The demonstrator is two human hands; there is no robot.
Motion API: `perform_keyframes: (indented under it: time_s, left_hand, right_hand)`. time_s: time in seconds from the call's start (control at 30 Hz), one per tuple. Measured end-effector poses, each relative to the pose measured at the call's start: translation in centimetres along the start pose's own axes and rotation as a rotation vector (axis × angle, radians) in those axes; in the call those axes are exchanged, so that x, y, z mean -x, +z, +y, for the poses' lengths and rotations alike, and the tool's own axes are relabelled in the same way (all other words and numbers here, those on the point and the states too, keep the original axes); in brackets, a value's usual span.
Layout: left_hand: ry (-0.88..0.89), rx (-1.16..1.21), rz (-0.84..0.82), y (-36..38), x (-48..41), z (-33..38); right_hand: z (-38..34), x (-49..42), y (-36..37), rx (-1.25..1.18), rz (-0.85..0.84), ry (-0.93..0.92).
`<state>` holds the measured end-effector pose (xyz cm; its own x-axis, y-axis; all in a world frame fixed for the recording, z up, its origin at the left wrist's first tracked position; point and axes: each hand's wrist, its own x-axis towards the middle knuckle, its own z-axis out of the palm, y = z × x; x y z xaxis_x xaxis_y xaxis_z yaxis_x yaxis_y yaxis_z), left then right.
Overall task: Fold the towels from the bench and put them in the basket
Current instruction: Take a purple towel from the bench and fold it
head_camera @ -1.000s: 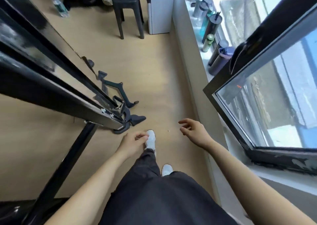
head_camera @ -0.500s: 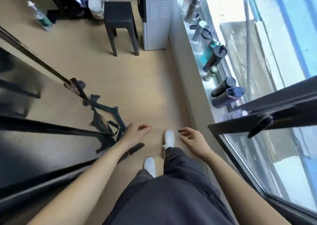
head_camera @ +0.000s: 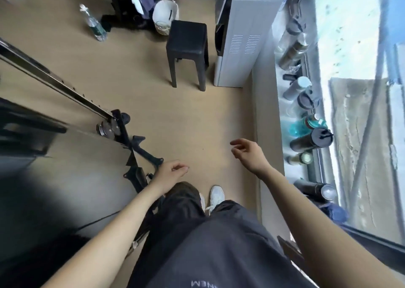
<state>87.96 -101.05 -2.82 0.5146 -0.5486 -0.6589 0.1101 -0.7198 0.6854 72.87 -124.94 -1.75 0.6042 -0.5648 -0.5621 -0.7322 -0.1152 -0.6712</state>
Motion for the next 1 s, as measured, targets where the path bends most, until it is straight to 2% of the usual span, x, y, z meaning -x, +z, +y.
perform_keyframes:
  time_s: [0.2, 0.37, 0.67, 1.0]
  left_hand:
    - [-0.015, 0.187, 0.077, -4.9, -5.8, 3.2]
    - [-0.02, 0.255, 0.093, -10.4, -12.4, 4.8]
    - [0.059, 0.138, 0.104, -24.3, -25.1, 11.3]
    - [0.017, -0.02, 0.122, -37.5, -38.7, 17.2]
  right_hand:
    - [-6.5, -9.2, -1.7, 0.105, -0.092, -0.019]
    - [-11.4, -15.5, -0.4, 0.189, -0.134, 0.01]
    - [-24.1, -26.6, 3.2, 0.269, -0.244, 0.009]
    - [-37.0, -45.1, 5.2, 0.324, -0.369, -0.089]
